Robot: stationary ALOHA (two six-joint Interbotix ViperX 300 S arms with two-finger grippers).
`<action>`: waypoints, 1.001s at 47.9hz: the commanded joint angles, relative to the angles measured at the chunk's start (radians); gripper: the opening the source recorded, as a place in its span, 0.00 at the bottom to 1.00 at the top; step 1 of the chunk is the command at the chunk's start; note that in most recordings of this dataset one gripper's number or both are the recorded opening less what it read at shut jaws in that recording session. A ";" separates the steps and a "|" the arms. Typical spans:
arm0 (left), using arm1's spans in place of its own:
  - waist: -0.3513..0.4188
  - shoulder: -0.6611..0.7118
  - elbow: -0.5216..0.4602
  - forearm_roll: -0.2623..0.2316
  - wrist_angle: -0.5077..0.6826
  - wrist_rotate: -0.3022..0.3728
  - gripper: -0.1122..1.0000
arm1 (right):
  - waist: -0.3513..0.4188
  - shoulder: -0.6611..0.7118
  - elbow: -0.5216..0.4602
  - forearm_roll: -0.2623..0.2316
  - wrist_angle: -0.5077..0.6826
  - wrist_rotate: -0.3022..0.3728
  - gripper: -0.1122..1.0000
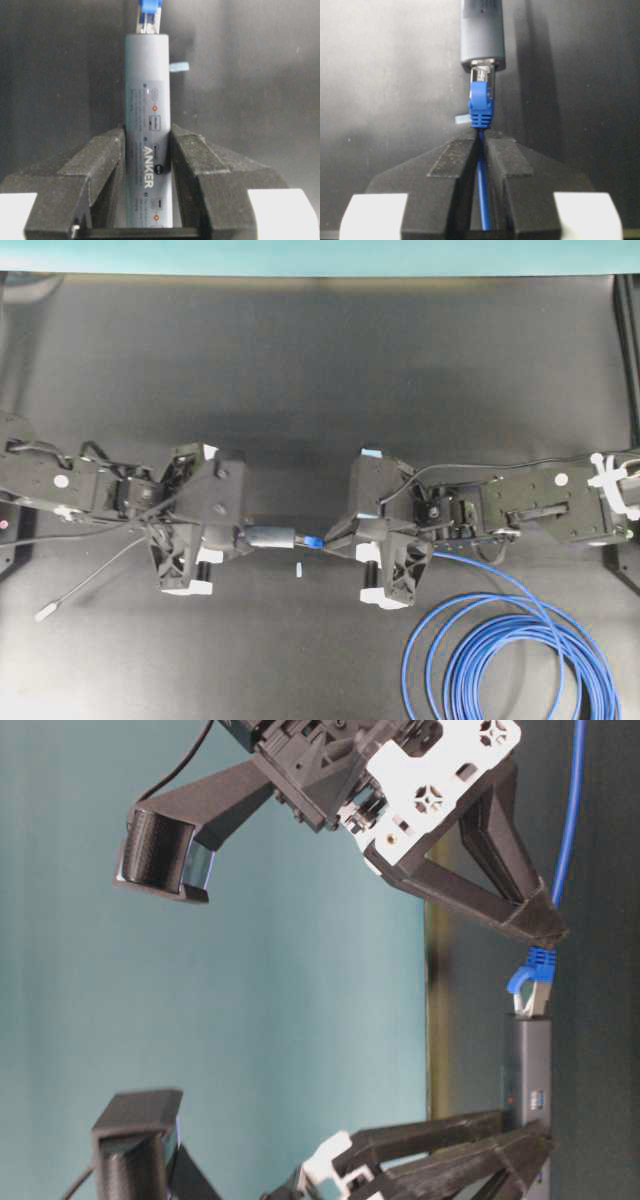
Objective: Insert the LAN cable into the hub.
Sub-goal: 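Push the blue connector into the hub port with the right gripper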
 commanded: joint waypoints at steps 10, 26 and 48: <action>0.002 0.048 -0.112 0.005 0.060 0.040 0.35 | 0.006 0.002 -0.037 -0.003 0.008 -0.002 0.13; 0.005 0.067 -0.143 0.003 0.049 0.049 0.35 | -0.005 0.002 -0.037 -0.003 -0.014 0.005 0.13; 0.005 0.094 -0.178 0.005 0.002 0.048 0.35 | -0.009 0.012 -0.051 -0.003 -0.044 0.006 0.13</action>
